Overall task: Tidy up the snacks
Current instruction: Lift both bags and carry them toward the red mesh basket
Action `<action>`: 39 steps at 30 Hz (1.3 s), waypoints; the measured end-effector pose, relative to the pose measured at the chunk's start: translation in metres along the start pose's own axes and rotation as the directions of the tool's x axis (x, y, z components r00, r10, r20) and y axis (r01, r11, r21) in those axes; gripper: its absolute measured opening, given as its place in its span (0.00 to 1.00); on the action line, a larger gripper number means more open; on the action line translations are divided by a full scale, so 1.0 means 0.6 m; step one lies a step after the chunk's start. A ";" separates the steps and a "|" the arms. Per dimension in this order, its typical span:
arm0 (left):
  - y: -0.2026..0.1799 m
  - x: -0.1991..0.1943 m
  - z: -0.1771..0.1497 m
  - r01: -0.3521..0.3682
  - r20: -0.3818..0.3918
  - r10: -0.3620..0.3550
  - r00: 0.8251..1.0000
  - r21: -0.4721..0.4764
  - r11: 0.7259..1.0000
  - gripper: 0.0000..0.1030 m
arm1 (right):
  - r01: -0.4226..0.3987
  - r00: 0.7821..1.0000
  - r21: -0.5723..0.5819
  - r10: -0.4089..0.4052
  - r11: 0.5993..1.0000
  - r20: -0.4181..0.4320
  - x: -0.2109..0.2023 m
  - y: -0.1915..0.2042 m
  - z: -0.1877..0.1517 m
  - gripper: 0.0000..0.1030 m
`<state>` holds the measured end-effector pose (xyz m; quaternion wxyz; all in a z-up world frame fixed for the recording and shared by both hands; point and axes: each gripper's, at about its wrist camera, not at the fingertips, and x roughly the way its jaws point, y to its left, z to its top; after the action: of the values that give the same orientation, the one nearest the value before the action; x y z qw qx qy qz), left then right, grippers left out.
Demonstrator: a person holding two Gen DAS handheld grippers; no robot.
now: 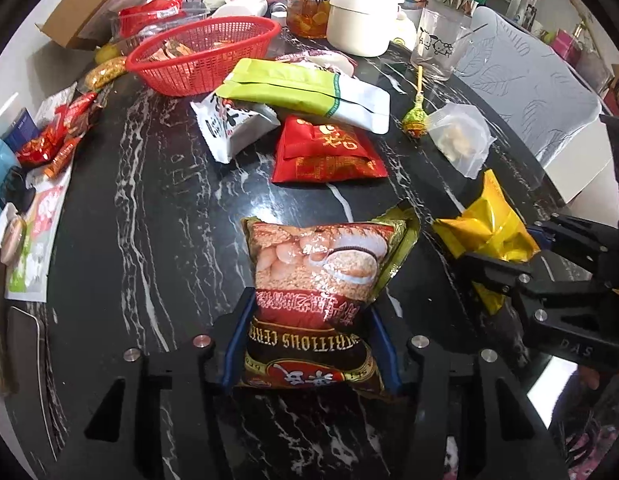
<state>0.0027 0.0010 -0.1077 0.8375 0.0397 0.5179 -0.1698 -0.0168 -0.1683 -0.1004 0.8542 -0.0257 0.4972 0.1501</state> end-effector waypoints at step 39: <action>0.042 -0.123 0.101 0.054 0.251 -0.034 0.967 -0.075 0.996 0.50 | -0.126 0.974 -0.214 0.162 0.969 0.156 -0.073 0.072 0.141 0.45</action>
<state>0.0327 0.0279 -0.0174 0.8930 -0.0274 0.4154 -0.1709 0.0222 -0.1209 -0.0156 0.8737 -0.0631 0.4041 0.2634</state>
